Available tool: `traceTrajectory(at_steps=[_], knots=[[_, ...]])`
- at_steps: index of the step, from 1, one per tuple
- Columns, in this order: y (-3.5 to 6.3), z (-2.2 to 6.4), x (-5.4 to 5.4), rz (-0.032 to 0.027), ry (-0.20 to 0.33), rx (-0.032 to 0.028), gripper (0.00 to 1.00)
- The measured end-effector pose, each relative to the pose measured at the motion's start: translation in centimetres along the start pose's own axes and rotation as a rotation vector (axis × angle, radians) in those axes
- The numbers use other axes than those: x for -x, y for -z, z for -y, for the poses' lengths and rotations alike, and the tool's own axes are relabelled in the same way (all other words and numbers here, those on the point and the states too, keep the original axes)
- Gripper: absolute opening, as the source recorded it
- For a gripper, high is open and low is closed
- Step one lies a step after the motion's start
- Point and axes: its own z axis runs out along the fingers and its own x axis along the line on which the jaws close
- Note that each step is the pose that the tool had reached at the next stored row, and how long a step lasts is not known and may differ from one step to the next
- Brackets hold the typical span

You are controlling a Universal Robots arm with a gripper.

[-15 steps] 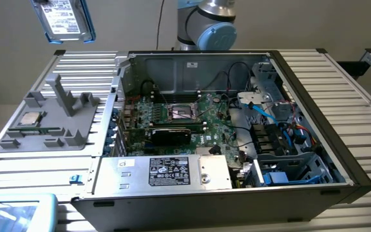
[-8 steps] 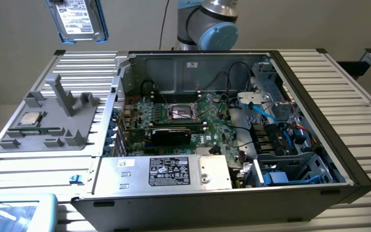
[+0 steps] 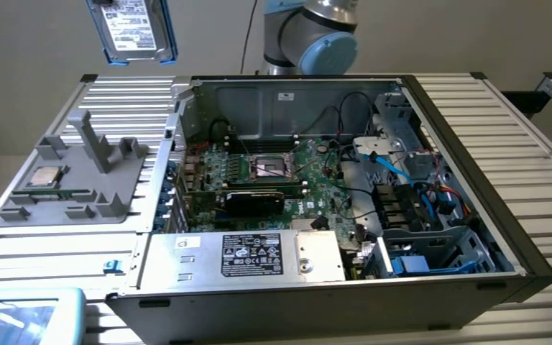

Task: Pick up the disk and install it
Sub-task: 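Pick up the disk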

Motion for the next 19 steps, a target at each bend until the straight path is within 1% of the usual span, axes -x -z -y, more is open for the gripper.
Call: traceTrajectory(at_steps=[4,8,13,19], knots=[[-0.03,0.54,-1.1,0.0,0.0,0.0,0.37],[0.02,1.43,-2.3,0.0,0.0,0.0,0.37],[0.09,2.91,-3.5,0.0,0.0,0.0004,0.37],[0.17,5.03,-4.5,-0.0001,0.0,0.0027,0.37]])
